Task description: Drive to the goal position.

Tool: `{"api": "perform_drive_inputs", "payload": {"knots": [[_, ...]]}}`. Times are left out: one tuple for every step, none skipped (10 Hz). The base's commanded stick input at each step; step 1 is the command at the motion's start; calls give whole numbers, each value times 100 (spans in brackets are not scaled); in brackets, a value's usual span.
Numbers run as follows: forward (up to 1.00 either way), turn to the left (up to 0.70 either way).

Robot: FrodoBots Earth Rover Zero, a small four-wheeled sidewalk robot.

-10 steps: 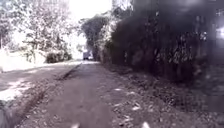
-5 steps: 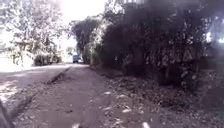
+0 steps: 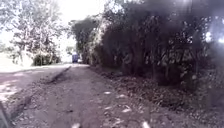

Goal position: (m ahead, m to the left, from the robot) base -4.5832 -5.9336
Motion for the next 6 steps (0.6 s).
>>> {"api": "perform_drive_inputs", "payload": {"knots": [[0, -69], [0, -69], [0, -69], [0, -69], [0, -69], [0, -69]]}}
